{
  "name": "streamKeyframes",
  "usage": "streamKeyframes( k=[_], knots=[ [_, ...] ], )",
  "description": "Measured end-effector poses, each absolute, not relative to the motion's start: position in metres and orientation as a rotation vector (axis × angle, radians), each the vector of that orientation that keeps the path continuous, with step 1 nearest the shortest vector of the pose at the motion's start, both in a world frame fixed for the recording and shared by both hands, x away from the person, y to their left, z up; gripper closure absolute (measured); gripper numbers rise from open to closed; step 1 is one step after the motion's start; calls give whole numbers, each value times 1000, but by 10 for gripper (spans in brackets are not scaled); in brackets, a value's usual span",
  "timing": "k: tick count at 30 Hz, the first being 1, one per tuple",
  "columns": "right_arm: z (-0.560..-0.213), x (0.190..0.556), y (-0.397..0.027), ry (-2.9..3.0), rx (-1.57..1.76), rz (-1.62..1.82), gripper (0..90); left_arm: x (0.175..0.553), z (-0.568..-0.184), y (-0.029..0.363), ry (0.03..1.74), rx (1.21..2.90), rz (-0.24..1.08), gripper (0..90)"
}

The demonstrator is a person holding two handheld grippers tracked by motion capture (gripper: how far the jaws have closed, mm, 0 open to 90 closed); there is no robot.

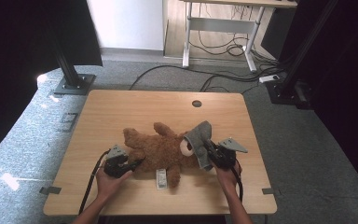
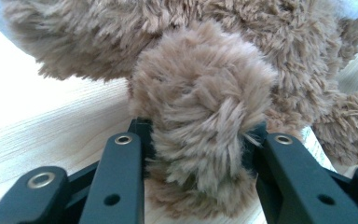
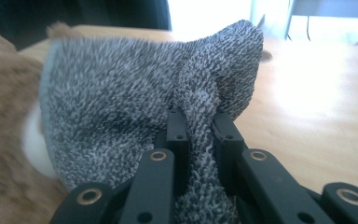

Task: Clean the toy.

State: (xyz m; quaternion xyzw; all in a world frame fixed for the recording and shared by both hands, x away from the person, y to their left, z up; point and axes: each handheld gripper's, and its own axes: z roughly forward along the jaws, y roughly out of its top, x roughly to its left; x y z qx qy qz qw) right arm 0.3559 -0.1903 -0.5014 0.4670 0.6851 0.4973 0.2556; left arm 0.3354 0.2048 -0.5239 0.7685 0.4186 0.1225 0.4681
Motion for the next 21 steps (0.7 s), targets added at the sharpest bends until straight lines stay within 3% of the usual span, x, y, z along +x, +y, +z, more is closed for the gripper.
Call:
streamKeyframes(
  k=[11, 21],
  knots=[
    [-515, 361, -204, 1871, 1339, 1336, 802, 335, -523, 206, 1019, 1868, 316, 609],
    [-511, 353, -213, 1843, 1336, 1424, 800, 319, -503, 222, 953, 1834, 364, 485]
  ],
)
